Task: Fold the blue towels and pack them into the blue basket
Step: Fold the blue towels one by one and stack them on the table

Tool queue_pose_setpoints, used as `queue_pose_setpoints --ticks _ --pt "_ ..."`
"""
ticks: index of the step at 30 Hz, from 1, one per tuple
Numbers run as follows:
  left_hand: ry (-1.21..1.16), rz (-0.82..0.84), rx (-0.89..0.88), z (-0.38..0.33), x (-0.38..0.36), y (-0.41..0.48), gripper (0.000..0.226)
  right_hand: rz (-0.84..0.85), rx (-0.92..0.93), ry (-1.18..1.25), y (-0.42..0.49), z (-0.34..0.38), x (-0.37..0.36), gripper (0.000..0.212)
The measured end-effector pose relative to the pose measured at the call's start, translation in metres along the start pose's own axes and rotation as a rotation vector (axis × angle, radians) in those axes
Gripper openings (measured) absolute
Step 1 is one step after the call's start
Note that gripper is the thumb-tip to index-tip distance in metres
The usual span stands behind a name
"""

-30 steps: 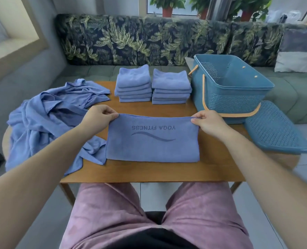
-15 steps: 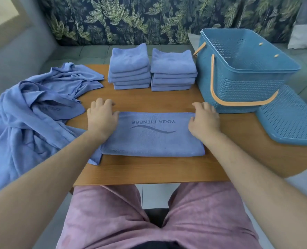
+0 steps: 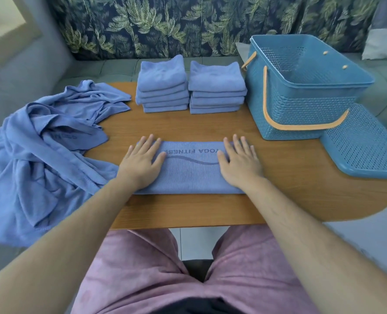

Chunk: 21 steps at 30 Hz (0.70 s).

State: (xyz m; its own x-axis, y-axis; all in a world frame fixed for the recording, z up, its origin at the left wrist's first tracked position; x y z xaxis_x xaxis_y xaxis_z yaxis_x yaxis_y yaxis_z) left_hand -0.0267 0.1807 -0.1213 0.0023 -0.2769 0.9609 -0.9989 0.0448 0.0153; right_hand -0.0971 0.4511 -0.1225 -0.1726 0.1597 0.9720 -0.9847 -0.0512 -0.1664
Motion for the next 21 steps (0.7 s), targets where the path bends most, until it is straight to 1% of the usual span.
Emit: queue_pose_setpoints --ticks 3,5,7,9,10,11,13,16,18,20,21 --pt "0.027 0.014 0.005 0.006 -0.001 -0.002 0.064 0.003 -0.05 -0.012 0.003 -0.014 0.002 0.064" --pt "0.079 -0.008 -0.007 0.002 0.002 0.001 0.062 -0.078 -0.044 -0.086 -0.001 -0.007 0.007 0.062" --pt "0.127 -0.084 -0.131 -0.012 0.011 0.004 0.056 -0.252 0.033 -0.099 -0.021 0.016 0.025 0.058" --pt "0.092 -0.11 -0.308 -0.028 0.015 0.006 0.05 -0.375 0.171 -0.022 -0.055 0.052 0.036 0.044" --pt "0.055 -0.084 -0.358 -0.034 0.014 0.007 0.047 -0.377 0.228 0.009 -0.07 0.069 0.034 0.034" --pt "0.023 -0.052 -0.372 -0.036 0.012 0.008 0.045 -0.333 0.255 0.026 -0.08 0.083 0.026 0.029" --pt "0.028 -0.031 -0.341 -0.035 0.011 0.008 0.043 -0.233 0.239 0.029 -0.086 0.095 0.009 0.033" --pt "0.138 -0.041 -0.257 -0.03 0.021 0.003 0.047 -0.238 0.242 0.055 -0.067 0.08 0.011 0.028" --pt "0.194 -0.051 -0.205 -0.03 0.028 -0.008 0.051 -0.261 0.25 -0.014 -0.048 0.062 0.016 0.03" --pt "0.147 -0.075 -0.227 -0.042 0.026 -0.024 0.055 -0.25 0.249 -0.061 -0.034 0.043 0.023 0.039" --pt "0.091 -0.102 -0.259 -0.048 0.024 -0.034 0.057 -0.237 0.276 -0.021 -0.034 0.035 0.026 0.039"
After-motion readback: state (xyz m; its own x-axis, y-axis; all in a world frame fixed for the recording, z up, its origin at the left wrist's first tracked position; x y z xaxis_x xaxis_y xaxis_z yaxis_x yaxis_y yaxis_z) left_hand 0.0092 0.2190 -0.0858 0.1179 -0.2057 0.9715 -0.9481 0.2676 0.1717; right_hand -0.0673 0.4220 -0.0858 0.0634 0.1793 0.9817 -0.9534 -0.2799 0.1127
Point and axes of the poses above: each hand's wrist, its own y-axis towards the middle knuckle, its own x-axis out of the back of the hand, z = x × y, the point moved 7 cm from there along y, towards the middle knuckle, and after that the axes turned 13 degrees about -x, right-handed, at the moved point
